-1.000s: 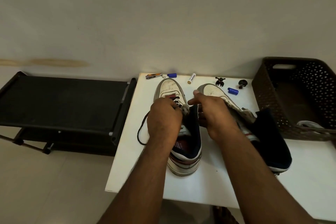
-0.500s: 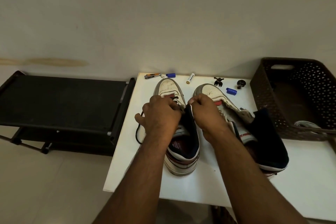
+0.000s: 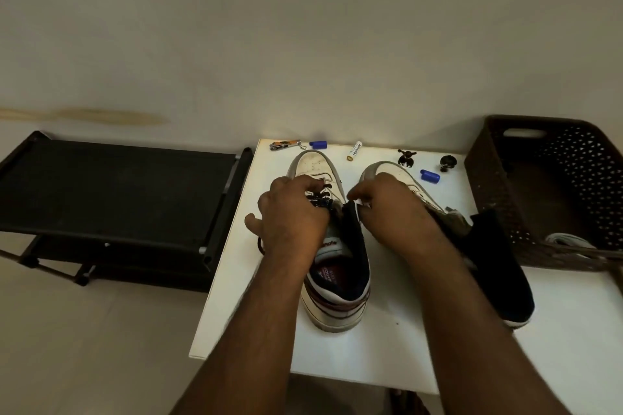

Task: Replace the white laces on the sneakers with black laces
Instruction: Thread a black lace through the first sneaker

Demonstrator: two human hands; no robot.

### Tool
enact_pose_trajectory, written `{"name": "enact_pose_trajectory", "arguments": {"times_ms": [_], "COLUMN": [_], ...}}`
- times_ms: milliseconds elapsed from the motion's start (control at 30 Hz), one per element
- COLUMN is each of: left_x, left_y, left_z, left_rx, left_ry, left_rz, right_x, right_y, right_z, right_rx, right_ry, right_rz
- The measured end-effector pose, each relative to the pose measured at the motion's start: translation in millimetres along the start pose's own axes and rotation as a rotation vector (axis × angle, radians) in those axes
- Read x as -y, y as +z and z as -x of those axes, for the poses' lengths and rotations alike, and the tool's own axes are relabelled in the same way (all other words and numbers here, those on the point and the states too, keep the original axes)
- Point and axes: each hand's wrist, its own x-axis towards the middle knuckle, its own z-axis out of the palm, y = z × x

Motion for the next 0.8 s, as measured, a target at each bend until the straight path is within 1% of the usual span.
{"name": "enact_pose_trajectory", "arguments": {"times_ms": [33,100,133,167,200,233,267,300,333,367,400,433,467,500,533,567,600,633,667,733,767,800], "left_x": [0,0,0,1,2,2,3,3,3,3,3,3,3,3,3,4,5,6,7,8,8,8], "left_y": [0,0,-1,-1,-1,-2,-3,-4,-5,-6,-7,-7,-7,-7,-7,-7,-7,-7,-6,-5,-5,-5], "left_z": [0,-1,-2,-2,-3,-3,-3,-3,-2,-2,-3,-3,-4,-4,-4,-4,-4,-5,-6,-7,-8,-7], "left_rx": [-0.003,-0.006,-0.005,-0.004,-0.002,0.000,0.002,0.006,0.015,0.026,0.036,0.048,0.062,0.074,0.083,0.089,0.091,0.092,0.093,0.094,0.096,0.097], "left_ry": [-0.001,0.001,0.003,0.007,0.010,0.014,0.014,0.013,0.010,0.006,0.002,-0.002,-0.007,-0.014,-0.023,-0.028,-0.027,-0.024,-0.020,-0.019,-0.022,-0.029], "left_rz": [0.001,-0.005,-0.007,-0.008,-0.007,-0.004,0.003,0.011,0.019,0.023,0.023,0.025,0.037,0.059,0.083,0.102,0.114,0.125,0.136,0.165,0.175,0.174], "right_x": [1,3,3,4,8,11,16,17,14,10,5,2,0,-2,-3,-2,0,2,4,7,8,9], "right_y": [4,7,7,5,1,-8,-22,-41,-60,-75,-84,-87,-82,-73,-60,-48,-35,-26,-18,-8,-5,-4], "right_z": [-1,-4,-4,-3,-2,-1,1,6,11,15,18,21,21,19,18,16,14,11,8,5,5,6], "right_rx": [0.018,0.032,0.023,-0.027,-0.120,-0.239,-0.377,-0.551,-0.710,-0.840,-0.911,-0.924,-0.895,-0.817,-0.701,-0.590,-0.500,-0.410,-0.291,0.046,0.176,0.230], "right_ry": [-0.014,-0.025,-0.025,-0.011,0.038,0.120,0.171,0.159,0.081,-0.005,-0.056,-0.045,0.023,0.092,0.138,0.135,0.082,0.016,-0.024,-0.035,-0.039,-0.045], "right_rz": [0.130,0.218,0.187,0.084,-0.121,-0.443,-0.851,-1.207,-1.426,-1.506,-1.482,-1.370,-1.195,-0.985,-0.752,-0.528,-0.342,-0.210,-0.129,-0.040,0.000,0.019]}}
